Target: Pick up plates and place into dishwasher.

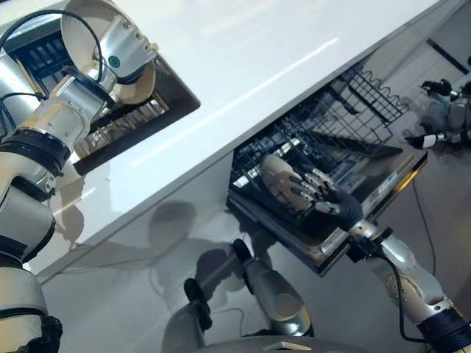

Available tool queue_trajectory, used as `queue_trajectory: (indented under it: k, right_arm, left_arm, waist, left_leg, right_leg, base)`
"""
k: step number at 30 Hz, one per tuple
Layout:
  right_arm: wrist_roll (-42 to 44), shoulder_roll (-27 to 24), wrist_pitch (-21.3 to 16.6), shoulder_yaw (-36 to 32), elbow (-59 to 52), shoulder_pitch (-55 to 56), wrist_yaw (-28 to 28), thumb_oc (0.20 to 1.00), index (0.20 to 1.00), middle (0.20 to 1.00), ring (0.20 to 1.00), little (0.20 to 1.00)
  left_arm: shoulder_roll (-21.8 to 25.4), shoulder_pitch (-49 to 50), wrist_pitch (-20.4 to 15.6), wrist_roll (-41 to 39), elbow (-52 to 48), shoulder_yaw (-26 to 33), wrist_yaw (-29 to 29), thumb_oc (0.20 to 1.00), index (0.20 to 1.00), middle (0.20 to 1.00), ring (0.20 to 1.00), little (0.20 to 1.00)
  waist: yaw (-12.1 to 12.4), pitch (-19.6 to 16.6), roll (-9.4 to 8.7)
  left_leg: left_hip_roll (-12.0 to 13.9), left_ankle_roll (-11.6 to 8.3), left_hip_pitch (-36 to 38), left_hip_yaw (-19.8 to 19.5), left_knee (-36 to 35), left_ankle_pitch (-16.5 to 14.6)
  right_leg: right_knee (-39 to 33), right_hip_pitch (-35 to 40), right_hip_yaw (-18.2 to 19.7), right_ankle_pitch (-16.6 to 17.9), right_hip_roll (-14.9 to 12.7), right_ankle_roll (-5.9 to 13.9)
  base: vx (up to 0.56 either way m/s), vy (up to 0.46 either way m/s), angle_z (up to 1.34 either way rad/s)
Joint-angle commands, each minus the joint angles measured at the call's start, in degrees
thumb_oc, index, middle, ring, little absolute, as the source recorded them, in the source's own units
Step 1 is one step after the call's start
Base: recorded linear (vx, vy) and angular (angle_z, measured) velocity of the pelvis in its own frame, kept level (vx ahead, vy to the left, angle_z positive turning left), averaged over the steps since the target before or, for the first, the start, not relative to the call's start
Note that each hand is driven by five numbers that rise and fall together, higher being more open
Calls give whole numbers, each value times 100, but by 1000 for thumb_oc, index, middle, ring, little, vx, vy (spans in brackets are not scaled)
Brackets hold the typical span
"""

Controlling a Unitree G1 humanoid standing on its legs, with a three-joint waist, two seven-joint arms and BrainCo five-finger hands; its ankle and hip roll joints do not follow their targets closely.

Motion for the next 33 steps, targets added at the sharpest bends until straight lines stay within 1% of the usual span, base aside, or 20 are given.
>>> queue_trajectory:
  k: [1,8,12,19,26,28,30,33]
  right_arm:
    - [64,30,-105,-346,-305,117,119,1000,1000,1000,1000,1000]
    - [9,92,66,-337,-294,178,63,1000,1000,1000,1000,1000]
    - [-17,85,133,-362,-268,226,95,1000,1000,1000,1000,1000]
    - [-34,136,232,-383,-246,361,158,1000,1000,1000,1000,1000]
    - [-69,173,413,-406,-232,538,233,1000,1000,1000,1000,1000]
    - [-106,190,484,-411,-219,568,253,1000,1000,1000,1000,1000]
    - [-115,197,572,-418,-246,601,230,1000,1000,1000,1000,1000]
    - [-133,205,623,-395,-286,640,180,1000,1000,1000,1000,1000]
  left_arm:
    - [432,291,309,-228,-235,748,476,200,200,200,200,200]
    - [495,740,228,-172,-505,1072,525,200,200,200,200,200]
    - [582,908,120,-148,-623,1184,587,200,200,200,200,200]
    - [680,1271,60,-104,-857,1407,653,200,200,200,200,200]
    - [768,1671,-40,-366,-1063,1693,728,200,200,200,200,200]
    - [753,1810,-91,-376,-1131,1798,647,200,200,200,200,200]
    - [769,1938,-155,-564,-1218,1861,482,200,200,200,200,200]
    - [712,2164,-128,-728,-1295,1954,198,200,200,200,200,200]
  waist:
    - [115,-469,54]
    - [203,-681,147]
    - [223,-785,212]
    - [244,-1026,273]
    - [241,-1340,373]
    - [234,-1392,402]
    - [233,-1441,422]
    - [229,-1470,437]
  left_leg:
    - [183,154,-171,79,-406,516]
    - [142,166,17,45,-479,488]
    - [127,171,160,59,-532,463]
    - [89,189,412,93,-607,395]
    - [27,219,725,155,-659,276]
    - [14,228,820,157,-669,246]
    - [-1,234,906,140,-704,227]
    - [-12,243,972,127,-748,219]
  right_leg:
    - [-63,-39,-14,15,-108,309]
    - [-164,169,-9,2,-159,343]
    - [-225,303,-7,-9,-190,374]
    - [-347,558,8,-40,-229,420]
    - [-462,834,53,-73,-262,483]
    - [-466,904,65,-91,-269,494]
    - [-488,975,70,-106,-278,507]
    - [-499,1011,73,-114,-279,527]
  base:
    - [56,2,1]
    - [48,10,0]
    - [46,23,2]
    - [55,5,1]
    - [93,5,-1]
    - [95,14,-2]
    - [80,2,-3]
    - [30,-6,-1]
